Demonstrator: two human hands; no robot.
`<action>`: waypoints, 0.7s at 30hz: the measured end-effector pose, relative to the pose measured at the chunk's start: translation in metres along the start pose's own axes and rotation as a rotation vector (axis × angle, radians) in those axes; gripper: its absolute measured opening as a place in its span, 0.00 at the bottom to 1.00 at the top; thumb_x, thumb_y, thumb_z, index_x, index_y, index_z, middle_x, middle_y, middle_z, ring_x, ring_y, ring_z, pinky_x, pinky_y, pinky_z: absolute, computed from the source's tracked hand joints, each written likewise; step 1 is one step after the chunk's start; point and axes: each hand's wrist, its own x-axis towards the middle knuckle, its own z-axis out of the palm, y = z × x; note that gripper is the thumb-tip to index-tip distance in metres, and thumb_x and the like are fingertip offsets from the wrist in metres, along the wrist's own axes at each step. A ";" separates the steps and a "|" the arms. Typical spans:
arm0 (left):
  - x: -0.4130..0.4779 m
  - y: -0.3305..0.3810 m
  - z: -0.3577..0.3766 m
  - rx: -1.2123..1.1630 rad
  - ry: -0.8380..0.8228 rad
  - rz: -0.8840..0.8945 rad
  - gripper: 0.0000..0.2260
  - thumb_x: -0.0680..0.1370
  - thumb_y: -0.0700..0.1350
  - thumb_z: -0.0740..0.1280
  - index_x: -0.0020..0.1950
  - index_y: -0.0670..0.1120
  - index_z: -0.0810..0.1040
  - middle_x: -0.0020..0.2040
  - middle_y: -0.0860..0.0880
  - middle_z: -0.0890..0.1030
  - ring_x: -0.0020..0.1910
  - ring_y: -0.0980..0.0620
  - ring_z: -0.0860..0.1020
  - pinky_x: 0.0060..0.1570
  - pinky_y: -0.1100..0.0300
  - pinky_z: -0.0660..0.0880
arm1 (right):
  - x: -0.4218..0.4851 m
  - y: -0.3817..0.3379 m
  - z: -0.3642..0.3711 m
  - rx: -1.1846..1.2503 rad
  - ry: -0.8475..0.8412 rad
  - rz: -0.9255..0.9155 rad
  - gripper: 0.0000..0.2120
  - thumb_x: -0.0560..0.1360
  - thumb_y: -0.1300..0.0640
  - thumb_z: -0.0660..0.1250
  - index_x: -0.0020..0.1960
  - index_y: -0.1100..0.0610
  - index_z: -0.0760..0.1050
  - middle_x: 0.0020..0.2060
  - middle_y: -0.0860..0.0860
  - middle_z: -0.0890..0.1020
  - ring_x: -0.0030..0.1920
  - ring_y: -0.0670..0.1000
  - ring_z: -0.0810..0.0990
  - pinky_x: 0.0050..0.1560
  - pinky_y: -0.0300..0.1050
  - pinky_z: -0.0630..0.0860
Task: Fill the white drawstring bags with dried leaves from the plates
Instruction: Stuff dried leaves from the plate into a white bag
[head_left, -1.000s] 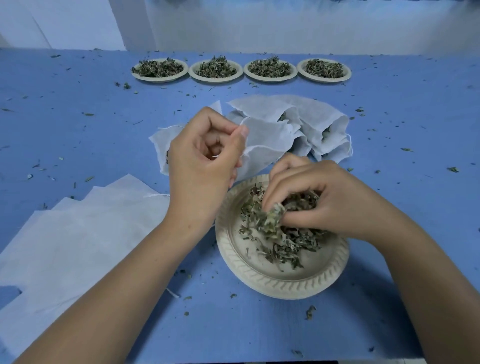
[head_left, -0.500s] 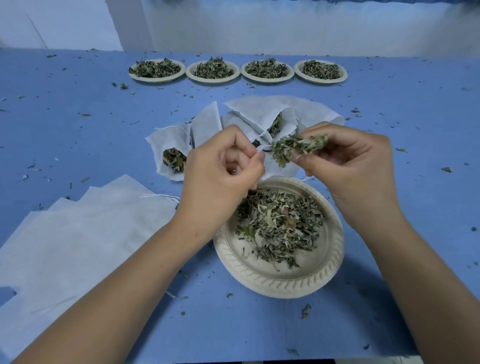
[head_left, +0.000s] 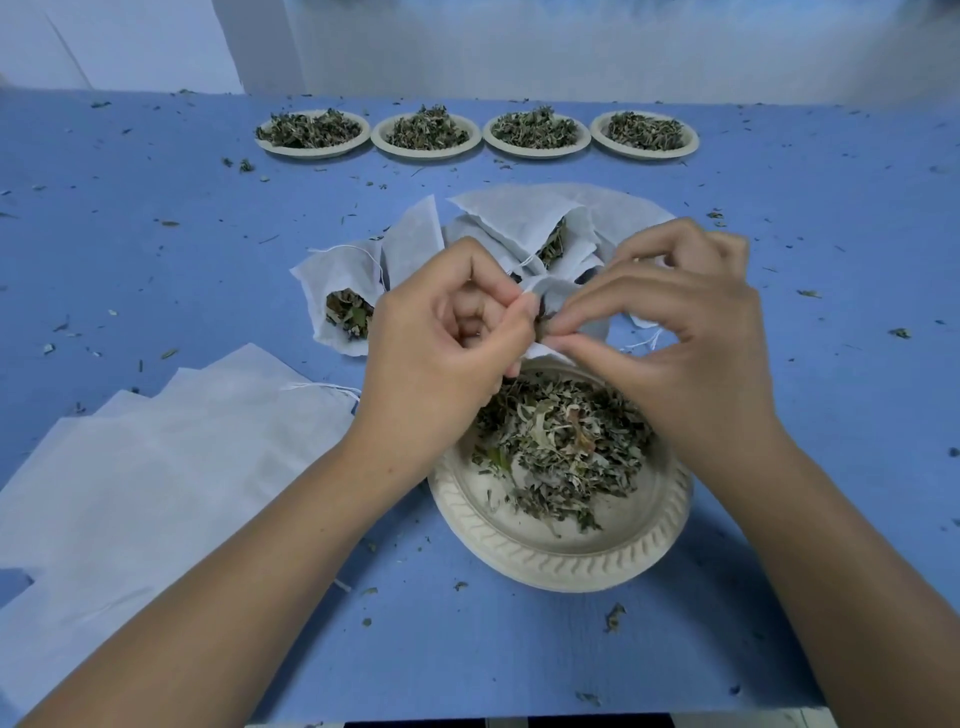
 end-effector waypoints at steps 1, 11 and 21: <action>-0.001 0.001 0.001 -0.004 -0.013 0.004 0.10 0.78 0.36 0.68 0.39 0.46 0.73 0.25 0.49 0.75 0.22 0.56 0.71 0.23 0.66 0.69 | -0.001 0.000 0.004 -0.054 -0.046 -0.035 0.04 0.72 0.53 0.73 0.38 0.51 0.83 0.38 0.39 0.82 0.52 0.46 0.76 0.59 0.48 0.58; 0.003 0.000 -0.002 -0.008 0.125 -0.021 0.10 0.79 0.37 0.67 0.39 0.46 0.71 0.24 0.53 0.74 0.20 0.56 0.71 0.22 0.66 0.68 | 0.003 0.006 -0.019 0.378 -0.200 -0.015 0.06 0.73 0.60 0.64 0.43 0.57 0.81 0.40 0.52 0.82 0.46 0.53 0.78 0.53 0.50 0.70; 0.004 0.001 -0.003 0.005 0.179 -0.017 0.11 0.79 0.37 0.67 0.39 0.46 0.70 0.24 0.54 0.73 0.21 0.57 0.71 0.22 0.65 0.68 | 0.000 0.014 -0.007 0.404 -0.799 0.060 0.07 0.68 0.63 0.77 0.45 0.58 0.84 0.43 0.48 0.83 0.48 0.47 0.82 0.54 0.46 0.76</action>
